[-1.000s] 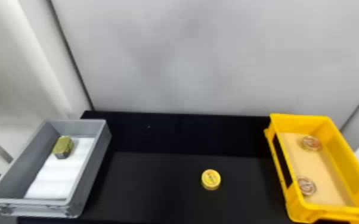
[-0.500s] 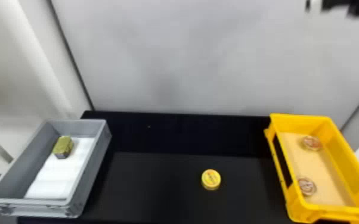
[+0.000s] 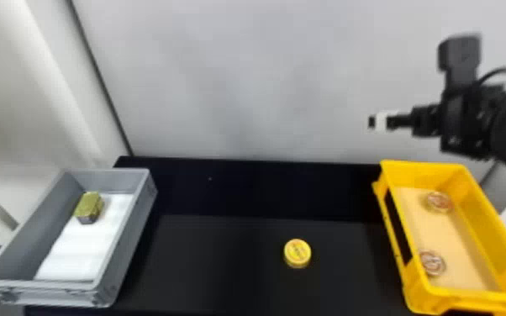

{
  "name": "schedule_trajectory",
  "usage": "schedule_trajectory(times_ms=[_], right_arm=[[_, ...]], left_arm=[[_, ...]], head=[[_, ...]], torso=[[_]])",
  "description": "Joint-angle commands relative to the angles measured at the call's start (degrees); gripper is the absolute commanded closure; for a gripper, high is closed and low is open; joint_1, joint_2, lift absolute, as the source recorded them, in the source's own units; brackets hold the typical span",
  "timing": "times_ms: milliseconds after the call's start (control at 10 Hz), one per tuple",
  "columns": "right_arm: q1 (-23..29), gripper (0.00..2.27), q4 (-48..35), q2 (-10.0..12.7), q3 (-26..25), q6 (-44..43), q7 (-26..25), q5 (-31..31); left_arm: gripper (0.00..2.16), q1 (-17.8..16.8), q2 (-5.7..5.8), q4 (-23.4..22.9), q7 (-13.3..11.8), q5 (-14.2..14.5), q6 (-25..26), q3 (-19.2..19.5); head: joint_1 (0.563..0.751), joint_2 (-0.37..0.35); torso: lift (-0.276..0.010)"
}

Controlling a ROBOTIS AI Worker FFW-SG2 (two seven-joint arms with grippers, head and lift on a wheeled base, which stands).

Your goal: Pick up the round yellow can and place it in the yellow rectangular box

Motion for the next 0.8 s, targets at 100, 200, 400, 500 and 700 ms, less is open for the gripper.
schedule_trajectory(times_ms=[100, 200, 400, 500, 700], right_arm=[[2.2, 0.13, 12.3, -0.1, 5.5, -4.4, 7.5, -1.0], [1.8, 0.13, 15.5, 0.2, 7.1, -4.4, 11.1, 0.2], [0.1, 0.13, 20.5, 1.8, 10.1, -5.2, 19.3, 6.0], [-0.8, 0.13, 23.6, 3.6, 10.6, -5.6, 27.7, 13.7], [-1.3, 0.12, 30.0, 9.1, 10.4, -10.5, 44.6, 32.2]], left_arm=[[0.14, -0.4, -0.07, 0.5, -0.2, 0.2, 0.0, -1.1], [0.14, -0.9, -0.07, 0.9, -0.2, 0.2, 0.1, -1.8], [0.14, -1.3, -0.16, 1.2, -0.2, 0.2, 0.0, -2.7], [0.14, -1.5, -0.25, 1.3, -0.2, 0.3, 0.0, -2.8], [0.14, -1.7, -0.34, 1.5, -0.2, 0.2, -0.1, -3.2]], head=[[0.7, 0.054], [0.7, 0.054], [0.7, 0.054], [0.7, 0.054], [0.7, 0.054]], torso=[[-0.003], [-0.003], [-0.003], [-0.003], [-0.003]])
